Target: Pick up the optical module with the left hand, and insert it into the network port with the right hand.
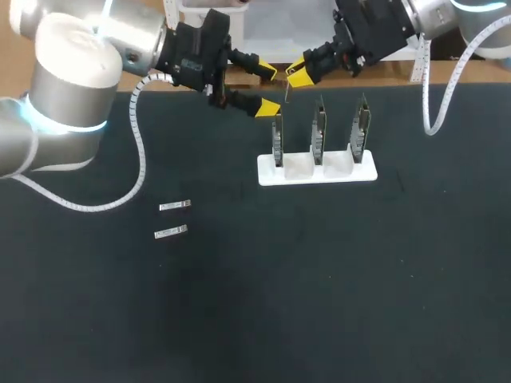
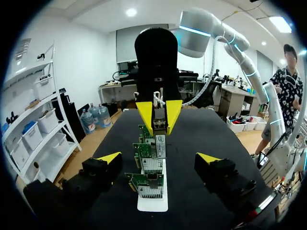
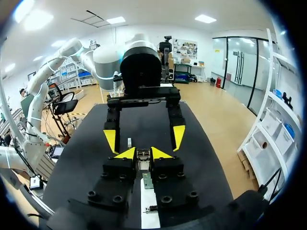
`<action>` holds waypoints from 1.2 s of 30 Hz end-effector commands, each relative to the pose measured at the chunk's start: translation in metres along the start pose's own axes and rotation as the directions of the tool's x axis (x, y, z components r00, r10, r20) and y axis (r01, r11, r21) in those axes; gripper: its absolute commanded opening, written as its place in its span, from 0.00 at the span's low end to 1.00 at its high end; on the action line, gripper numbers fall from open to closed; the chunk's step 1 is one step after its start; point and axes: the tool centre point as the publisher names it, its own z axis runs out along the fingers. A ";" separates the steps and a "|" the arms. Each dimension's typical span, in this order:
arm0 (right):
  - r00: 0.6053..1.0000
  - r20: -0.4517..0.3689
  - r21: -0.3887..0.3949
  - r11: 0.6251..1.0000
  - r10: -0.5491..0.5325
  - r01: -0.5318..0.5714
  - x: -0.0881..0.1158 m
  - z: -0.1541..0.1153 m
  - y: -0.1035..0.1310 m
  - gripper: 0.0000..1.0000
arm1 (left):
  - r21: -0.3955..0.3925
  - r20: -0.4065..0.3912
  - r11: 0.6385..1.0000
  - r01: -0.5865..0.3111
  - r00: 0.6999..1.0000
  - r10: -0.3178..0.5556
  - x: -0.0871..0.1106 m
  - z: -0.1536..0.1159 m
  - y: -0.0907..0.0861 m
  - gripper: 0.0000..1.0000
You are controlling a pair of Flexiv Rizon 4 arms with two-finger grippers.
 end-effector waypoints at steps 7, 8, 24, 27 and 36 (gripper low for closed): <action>1.000 -0.009 -0.001 1.000 -0.009 0.009 -0.002 0.001 -0.001 0.00 | -0.039 -0.045 0.999 -0.014 0.999 0.013 0.005 -0.008 -0.012 1.00; 1.000 -0.008 -0.007 1.000 -0.014 0.014 -0.002 0.002 -0.001 0.00 | -0.040 -0.048 0.999 -0.015 0.999 0.013 0.006 -0.009 -0.012 1.00; 0.999 -0.028 -0.018 0.999 -0.028 0.028 -0.001 0.006 0.001 0.00 | -0.037 -0.088 0.998 0.043 0.995 -0.046 0.021 -0.009 -0.007 1.00; 0.999 -0.029 -0.022 0.999 -0.030 0.030 -0.001 0.006 0.000 0.00 | -0.034 -0.089 0.998 0.045 0.995 -0.048 0.021 -0.007 -0.006 1.00; 0.998 -0.035 -0.038 0.998 -0.044 0.043 0.000 0.008 0.001 0.00 | -0.027 -0.103 0.998 0.054 0.993 -0.056 0.022 -0.005 -0.004 1.00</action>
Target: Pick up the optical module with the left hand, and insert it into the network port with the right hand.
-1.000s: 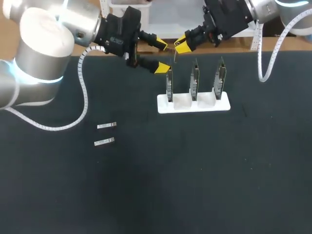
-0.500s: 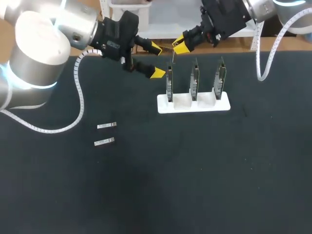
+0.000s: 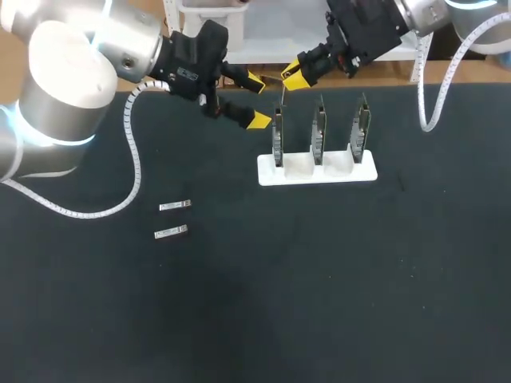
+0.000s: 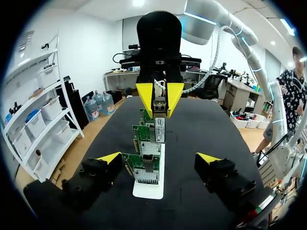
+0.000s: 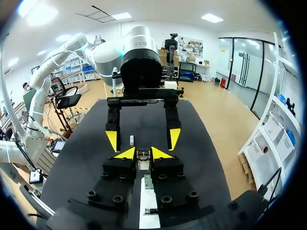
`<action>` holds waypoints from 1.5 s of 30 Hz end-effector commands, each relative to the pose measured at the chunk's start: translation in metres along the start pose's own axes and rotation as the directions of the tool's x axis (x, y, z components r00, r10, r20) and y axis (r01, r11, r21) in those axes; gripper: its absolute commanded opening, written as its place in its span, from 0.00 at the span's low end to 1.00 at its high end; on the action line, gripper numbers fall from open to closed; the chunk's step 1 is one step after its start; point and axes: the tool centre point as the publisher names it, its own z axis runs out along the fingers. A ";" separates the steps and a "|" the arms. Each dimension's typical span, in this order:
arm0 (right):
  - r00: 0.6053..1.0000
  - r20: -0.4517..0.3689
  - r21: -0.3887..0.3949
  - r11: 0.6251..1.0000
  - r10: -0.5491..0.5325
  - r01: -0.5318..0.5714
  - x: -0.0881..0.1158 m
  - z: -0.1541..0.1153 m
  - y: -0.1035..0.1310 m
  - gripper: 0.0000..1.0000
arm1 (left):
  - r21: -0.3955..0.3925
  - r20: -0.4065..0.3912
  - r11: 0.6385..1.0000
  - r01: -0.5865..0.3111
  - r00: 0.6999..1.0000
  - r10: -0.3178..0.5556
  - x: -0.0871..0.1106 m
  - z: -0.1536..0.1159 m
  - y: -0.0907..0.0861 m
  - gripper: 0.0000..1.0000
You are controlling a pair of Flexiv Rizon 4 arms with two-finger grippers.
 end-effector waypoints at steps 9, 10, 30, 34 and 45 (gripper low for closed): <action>1.000 -0.010 -0.014 1.000 -0.011 0.011 0.002 0.002 -0.003 0.00 | 0.010 -0.014 1.000 0.011 1.000 -0.011 -0.002 0.004 0.006 1.00; 1.000 -0.011 -0.014 1.000 -0.013 0.013 0.002 0.002 -0.003 0.00 | 0.009 -0.013 1.000 0.014 1.000 -0.014 -0.002 0.004 0.006 1.00; 0.999 -0.027 -0.033 0.999 -0.044 0.044 0.009 0.015 -0.012 0.00 | 0.010 -0.002 1.000 0.011 1.000 -0.011 -0.003 0.005 0.006 1.00; 0.998 -0.032 -0.030 0.998 -0.052 0.051 0.010 0.018 -0.014 0.00 | 0.010 -0.002 1.000 0.011 1.000 -0.011 -0.003 0.005 0.006 1.00; 0.997 -0.045 -0.033 0.998 -0.058 0.056 0.013 0.021 -0.016 0.00 | 0.010 -0.002 1.000 0.011 1.000 -0.011 -0.003 0.005 0.006 1.00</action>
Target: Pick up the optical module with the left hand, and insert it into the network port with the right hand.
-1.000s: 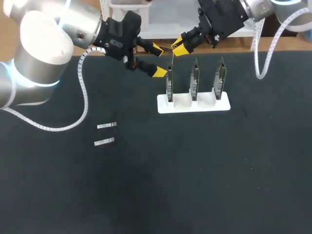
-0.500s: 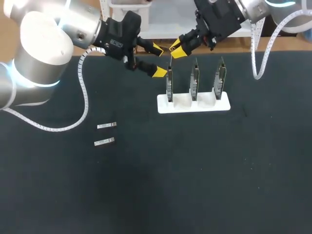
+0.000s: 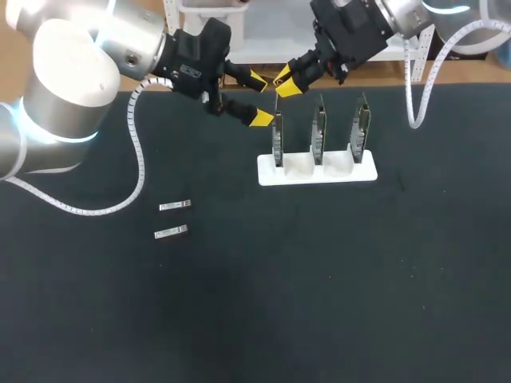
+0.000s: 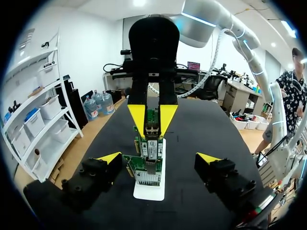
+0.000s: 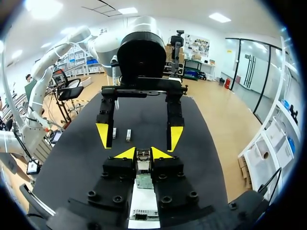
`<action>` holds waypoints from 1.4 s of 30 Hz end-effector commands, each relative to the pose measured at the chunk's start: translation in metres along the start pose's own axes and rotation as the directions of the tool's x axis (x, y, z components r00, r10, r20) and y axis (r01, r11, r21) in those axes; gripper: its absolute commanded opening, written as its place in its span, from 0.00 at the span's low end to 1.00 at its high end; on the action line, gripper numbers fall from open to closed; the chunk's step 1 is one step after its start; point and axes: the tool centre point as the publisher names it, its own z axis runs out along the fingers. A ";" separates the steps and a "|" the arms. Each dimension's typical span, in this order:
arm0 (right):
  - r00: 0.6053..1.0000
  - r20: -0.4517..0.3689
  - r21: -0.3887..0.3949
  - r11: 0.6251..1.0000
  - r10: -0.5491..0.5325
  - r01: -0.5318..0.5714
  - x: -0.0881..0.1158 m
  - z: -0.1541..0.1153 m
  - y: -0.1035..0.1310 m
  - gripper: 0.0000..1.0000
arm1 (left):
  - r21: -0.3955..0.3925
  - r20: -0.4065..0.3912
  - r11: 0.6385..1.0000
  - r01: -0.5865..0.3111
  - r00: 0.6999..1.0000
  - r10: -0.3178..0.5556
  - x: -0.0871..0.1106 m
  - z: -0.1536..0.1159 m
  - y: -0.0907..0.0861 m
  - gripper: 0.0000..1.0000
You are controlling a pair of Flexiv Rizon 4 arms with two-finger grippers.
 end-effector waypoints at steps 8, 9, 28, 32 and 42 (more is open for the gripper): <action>1.000 -0.009 -0.003 1.000 -0.008 0.008 0.001 0.001 -0.004 0.00 | 0.002 -0.006 1.000 0.001 1.000 -0.001 -0.001 0.001 0.001 1.00; 1.000 -0.010 -0.002 1.000 -0.009 0.009 0.001 0.001 -0.004 0.00 | 0.002 -0.006 1.000 0.001 1.000 -0.001 -0.001 0.001 0.001 1.00; 1.000 -0.024 0.019 1.000 -0.013 0.014 0.004 0.002 0.001 0.00 | 0.002 -0.006 1.000 0.001 1.000 -0.001 -0.001 0.001 0.001 1.00; 1.000 -0.028 0.027 1.000 -0.014 0.014 0.005 0.003 0.003 0.00 | 0.002 -0.006 1.000 0.001 1.000 -0.001 -0.001 0.001 0.001 1.00; 1.000 -0.022 0.041 0.999 -0.018 0.019 0.001 0.001 0.010 0.00 | 0.002 -0.006 1.000 0.001 1.000 -0.001 -0.001 0.001 0.001 1.00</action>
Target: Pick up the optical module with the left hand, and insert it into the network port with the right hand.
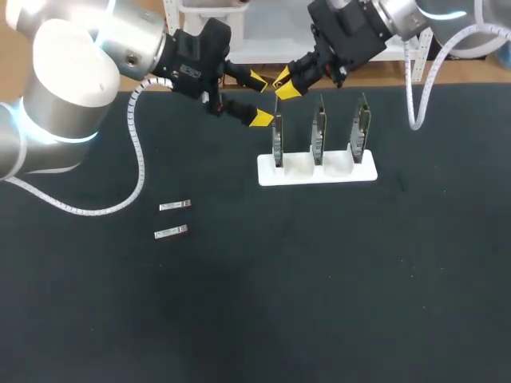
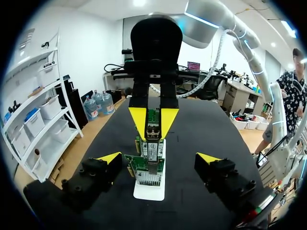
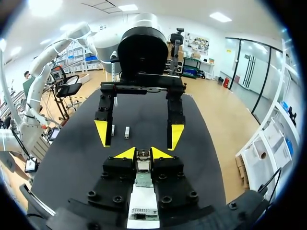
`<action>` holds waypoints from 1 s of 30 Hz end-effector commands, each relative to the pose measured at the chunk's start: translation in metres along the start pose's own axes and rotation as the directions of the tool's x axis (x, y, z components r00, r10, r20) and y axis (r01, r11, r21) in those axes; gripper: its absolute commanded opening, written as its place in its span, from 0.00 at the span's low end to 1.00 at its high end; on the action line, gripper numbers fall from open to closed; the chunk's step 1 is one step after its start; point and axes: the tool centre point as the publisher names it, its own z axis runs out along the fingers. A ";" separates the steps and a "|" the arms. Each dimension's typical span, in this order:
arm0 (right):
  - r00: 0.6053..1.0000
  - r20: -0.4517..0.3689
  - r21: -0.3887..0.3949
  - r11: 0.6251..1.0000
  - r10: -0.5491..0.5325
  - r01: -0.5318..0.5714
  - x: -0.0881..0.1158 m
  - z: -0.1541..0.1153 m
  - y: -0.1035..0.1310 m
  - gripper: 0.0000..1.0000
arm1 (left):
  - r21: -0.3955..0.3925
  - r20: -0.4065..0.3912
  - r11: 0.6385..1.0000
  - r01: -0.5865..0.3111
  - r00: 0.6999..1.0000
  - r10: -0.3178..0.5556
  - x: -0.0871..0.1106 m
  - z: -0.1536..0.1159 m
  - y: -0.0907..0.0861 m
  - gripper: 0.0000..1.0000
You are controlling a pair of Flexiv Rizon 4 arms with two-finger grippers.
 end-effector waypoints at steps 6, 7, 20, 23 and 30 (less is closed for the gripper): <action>1.000 -0.004 0.036 0.999 -0.014 0.014 -0.002 -0.002 0.009 0.00 | 0.002 -0.006 1.000 0.002 1.000 -0.002 -0.001 0.001 0.001 1.00; 1.000 -0.005 0.040 0.999 -0.012 0.012 -0.002 -0.002 0.009 0.00 | 0.002 -0.006 1.000 0.002 1.000 -0.002 -0.001 0.001 0.001 1.00; 1.000 -0.012 0.066 0.998 -0.009 0.009 0.000 0.001 0.010 0.00 | 0.002 -0.006 1.000 0.002 1.000 -0.002 -0.001 0.001 0.001 1.00; 1.000 -0.014 0.071 0.997 -0.009 0.010 0.000 0.000 0.009 0.00 | 0.002 -0.006 1.000 0.002 1.000 -0.002 -0.001 0.001 0.001 1.00; 1.000 -0.018 0.074 0.997 -0.018 0.019 -0.001 -0.002 0.005 0.00 | 0.002 -0.006 1.000 0.002 1.000 -0.002 -0.001 0.001 0.001 1.00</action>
